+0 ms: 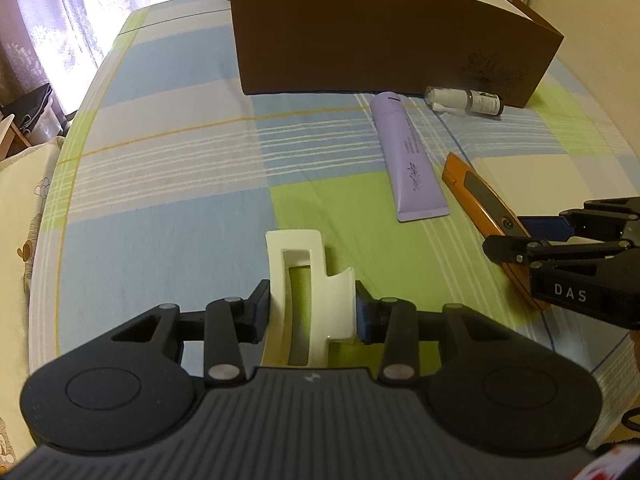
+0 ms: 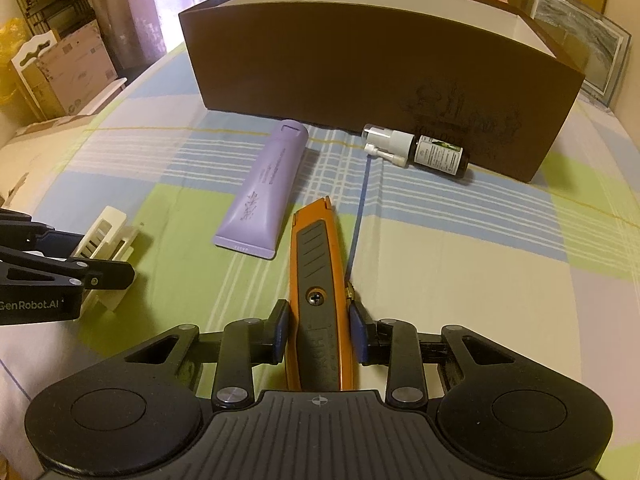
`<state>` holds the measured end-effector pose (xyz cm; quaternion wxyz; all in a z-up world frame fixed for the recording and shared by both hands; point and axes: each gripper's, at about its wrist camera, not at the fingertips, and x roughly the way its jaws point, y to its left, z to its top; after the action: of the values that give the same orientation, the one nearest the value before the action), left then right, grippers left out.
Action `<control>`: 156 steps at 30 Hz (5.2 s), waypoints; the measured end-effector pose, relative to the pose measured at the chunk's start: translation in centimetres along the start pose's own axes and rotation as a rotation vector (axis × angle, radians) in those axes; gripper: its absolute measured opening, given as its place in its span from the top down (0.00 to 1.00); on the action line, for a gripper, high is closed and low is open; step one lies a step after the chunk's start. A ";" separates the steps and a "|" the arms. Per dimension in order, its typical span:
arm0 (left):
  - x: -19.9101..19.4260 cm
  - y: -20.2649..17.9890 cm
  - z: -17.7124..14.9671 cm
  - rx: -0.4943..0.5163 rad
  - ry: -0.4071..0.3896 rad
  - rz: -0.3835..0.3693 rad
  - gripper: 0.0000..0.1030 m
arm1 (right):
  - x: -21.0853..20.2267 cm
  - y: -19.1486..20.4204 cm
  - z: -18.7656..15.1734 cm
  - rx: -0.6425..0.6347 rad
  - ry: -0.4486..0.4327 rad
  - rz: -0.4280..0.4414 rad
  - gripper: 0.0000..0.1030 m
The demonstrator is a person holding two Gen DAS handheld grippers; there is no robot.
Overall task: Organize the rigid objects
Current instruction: 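Close the left tool on the white clip while the right tool grips the orange knife, then lift and carry the white clip and orange knife over the brown box with both tools, then lower both tools into the box and open them to release clip and knife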
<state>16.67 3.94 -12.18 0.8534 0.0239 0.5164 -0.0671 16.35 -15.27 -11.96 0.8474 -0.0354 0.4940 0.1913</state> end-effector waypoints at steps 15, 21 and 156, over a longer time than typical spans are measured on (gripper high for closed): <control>-1.2 -0.5 0.4 0.008 -0.034 -0.008 0.65 | -1.3 -0.1 -0.4 0.029 0.002 0.041 0.73; -1.7 -0.7 0.8 0.011 -0.048 -0.011 0.65 | -2.2 -0.1 -0.3 0.042 -0.015 0.054 0.73; 9.1 1.6 28.9 0.135 -0.162 -0.036 0.54 | 6.7 -10.6 23.4 0.294 -0.189 0.006 0.71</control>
<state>46.47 1.48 -6.79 0.8874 0.0664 0.4404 -0.1188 42.37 -17.33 -7.08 0.8855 0.1085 0.4350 0.1220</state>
